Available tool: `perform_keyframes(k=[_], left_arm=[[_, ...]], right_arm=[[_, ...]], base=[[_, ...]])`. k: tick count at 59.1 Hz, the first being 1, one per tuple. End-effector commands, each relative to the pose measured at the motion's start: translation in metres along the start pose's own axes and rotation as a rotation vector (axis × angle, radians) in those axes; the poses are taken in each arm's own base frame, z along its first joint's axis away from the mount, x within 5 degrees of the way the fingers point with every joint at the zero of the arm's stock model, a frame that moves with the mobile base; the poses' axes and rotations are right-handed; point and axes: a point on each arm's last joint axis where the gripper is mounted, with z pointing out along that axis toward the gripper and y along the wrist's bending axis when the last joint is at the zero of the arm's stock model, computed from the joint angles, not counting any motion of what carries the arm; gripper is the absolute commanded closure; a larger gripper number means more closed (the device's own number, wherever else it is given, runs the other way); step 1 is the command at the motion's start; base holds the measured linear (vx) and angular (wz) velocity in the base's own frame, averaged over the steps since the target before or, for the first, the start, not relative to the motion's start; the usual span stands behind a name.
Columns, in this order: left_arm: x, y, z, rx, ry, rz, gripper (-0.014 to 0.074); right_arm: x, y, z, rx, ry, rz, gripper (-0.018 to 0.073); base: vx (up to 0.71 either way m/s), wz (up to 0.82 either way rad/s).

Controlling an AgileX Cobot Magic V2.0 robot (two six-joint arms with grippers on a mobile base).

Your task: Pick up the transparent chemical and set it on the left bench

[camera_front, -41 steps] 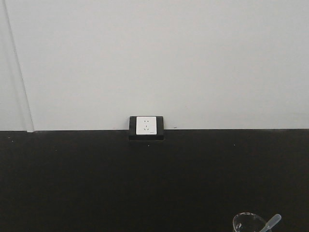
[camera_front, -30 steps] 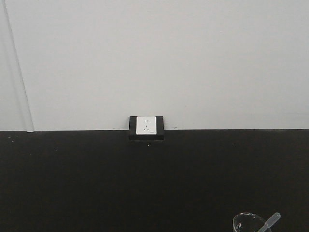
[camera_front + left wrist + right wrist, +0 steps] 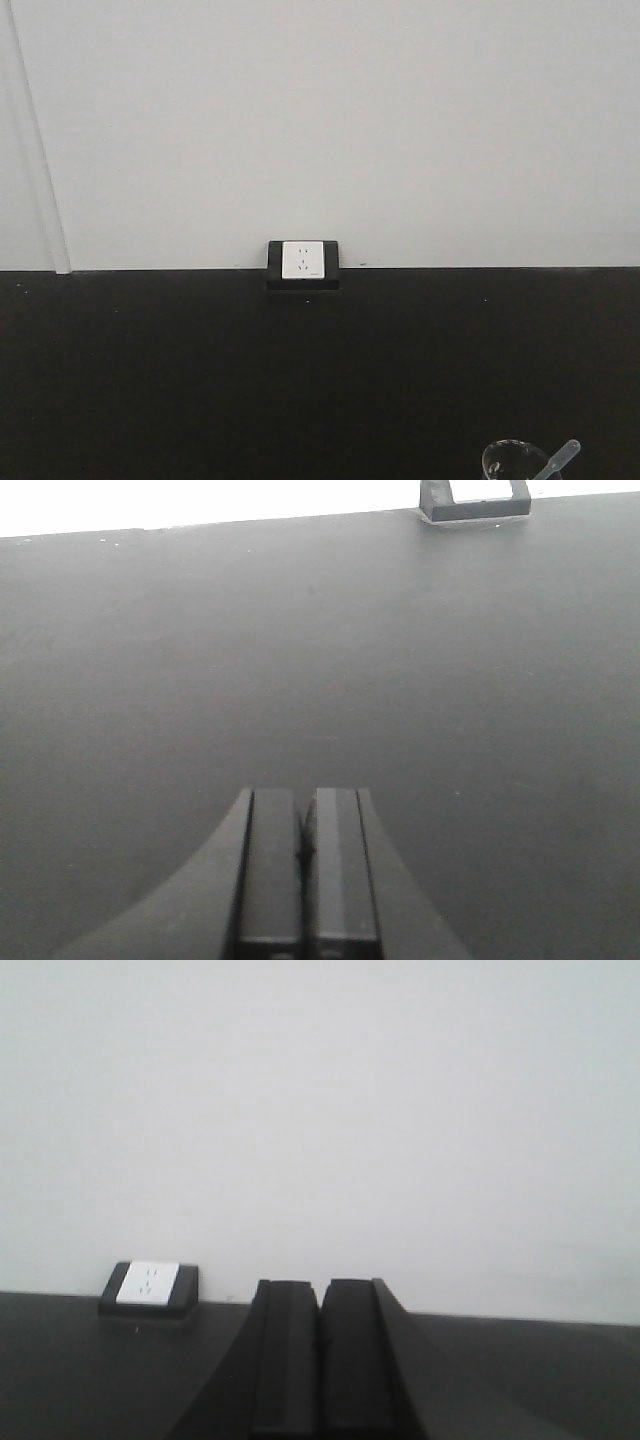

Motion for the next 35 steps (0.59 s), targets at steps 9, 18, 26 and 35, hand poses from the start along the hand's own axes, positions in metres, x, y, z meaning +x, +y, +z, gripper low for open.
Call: perform_keyframes(k=[9,18,26,35], left_arm=[[-0.003,0.000,-0.001,-0.002,-0.081,-0.009,0.0600],[-0.003,0.000,-0.001,-0.002,-0.081,-0.009,0.0600],[-0.003,0.000,-0.001,-0.002,-0.081,-0.009,0.0600],[-0.003,0.000,-0.001,-0.002,-0.081,-0.009,0.0600]], right_arm=[[-0.038,-0.002,0.043,-0.002,-0.025,-0.015,0.0561],[-0.030,-0.001,0.061,-0.005,0.003,0.018,0.0506],[-0.023,-0.001,0.072,-0.007,0.042,0.038,0.0368],[-0.013,0.000,0.083,-0.009,0.095,0.038,0.0101]], base=[[0.00,0.00],[0.00,0.00],[0.00,0.00],[0.00,0.00]])
